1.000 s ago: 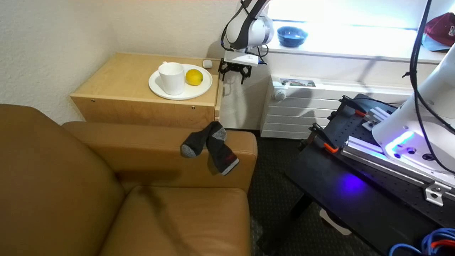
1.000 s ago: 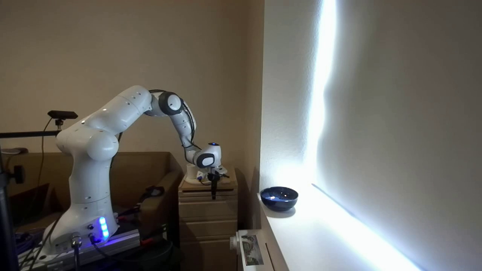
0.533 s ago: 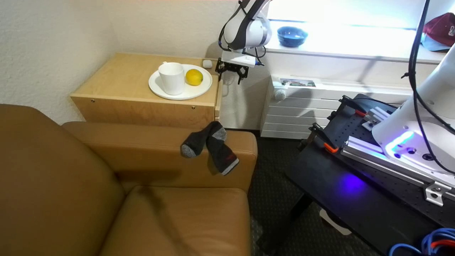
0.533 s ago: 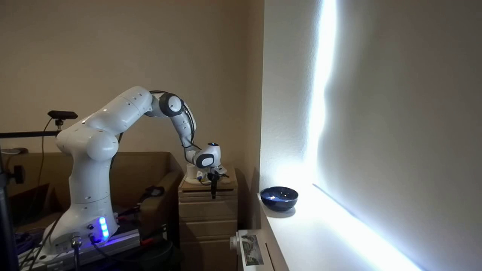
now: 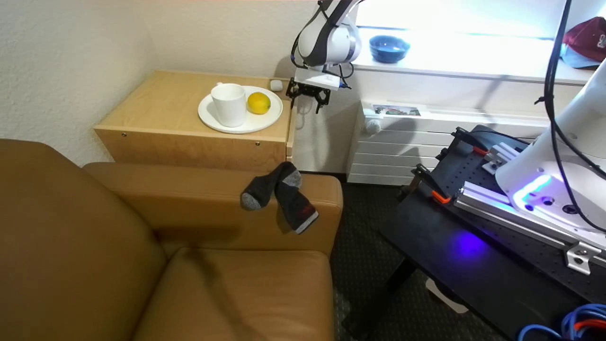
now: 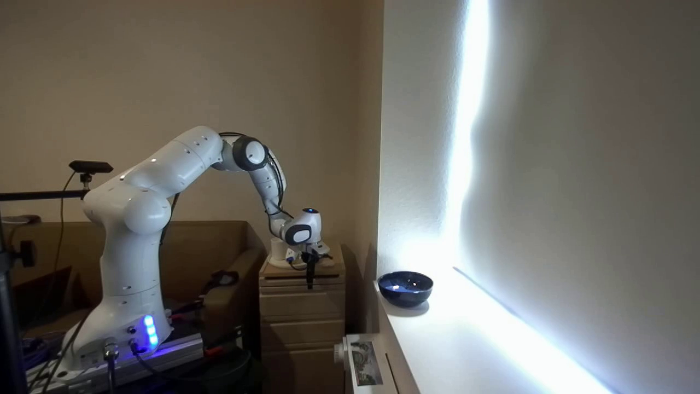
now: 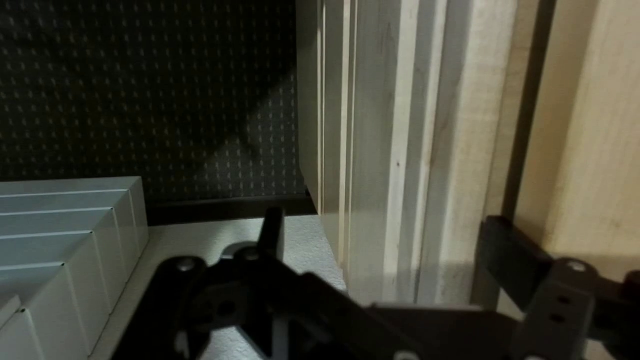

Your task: Open the sliding tray then put the white case and lemon on it

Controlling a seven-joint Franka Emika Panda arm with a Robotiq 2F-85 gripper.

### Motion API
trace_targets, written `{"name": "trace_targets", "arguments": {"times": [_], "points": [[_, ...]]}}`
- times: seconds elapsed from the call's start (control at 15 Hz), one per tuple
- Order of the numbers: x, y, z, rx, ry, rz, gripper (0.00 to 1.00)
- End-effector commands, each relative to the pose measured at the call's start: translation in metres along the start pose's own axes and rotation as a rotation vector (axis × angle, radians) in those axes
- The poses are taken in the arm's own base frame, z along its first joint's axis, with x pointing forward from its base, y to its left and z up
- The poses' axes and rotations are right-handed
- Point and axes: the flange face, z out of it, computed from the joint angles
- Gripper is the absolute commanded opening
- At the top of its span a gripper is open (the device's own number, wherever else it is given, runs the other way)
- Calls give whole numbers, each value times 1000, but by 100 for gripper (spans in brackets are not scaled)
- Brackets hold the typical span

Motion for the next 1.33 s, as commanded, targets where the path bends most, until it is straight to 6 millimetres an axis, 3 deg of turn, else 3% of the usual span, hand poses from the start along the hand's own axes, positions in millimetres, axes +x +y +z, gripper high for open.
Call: {"name": "trace_targets", "arguments": {"times": [0.0, 0.33, 0.4, 0.6, 0.8, 1.0, 1.07, 1.27], "points": [[3, 5, 16, 7, -24, 3, 100], [9, 26, 33, 82, -74, 46, 100], [-3, 37, 48, 93, -75, 50, 100], [-15, 44, 44, 161, -17, 35, 100], [-44, 51, 34, 170, 143, -36, 100], [-78, 61, 36, 190, 277, -76, 100], [-54, 38, 11, 210, 302, -80, 100], [-57, 24, 8, 250, 303, -105, 100]]}}
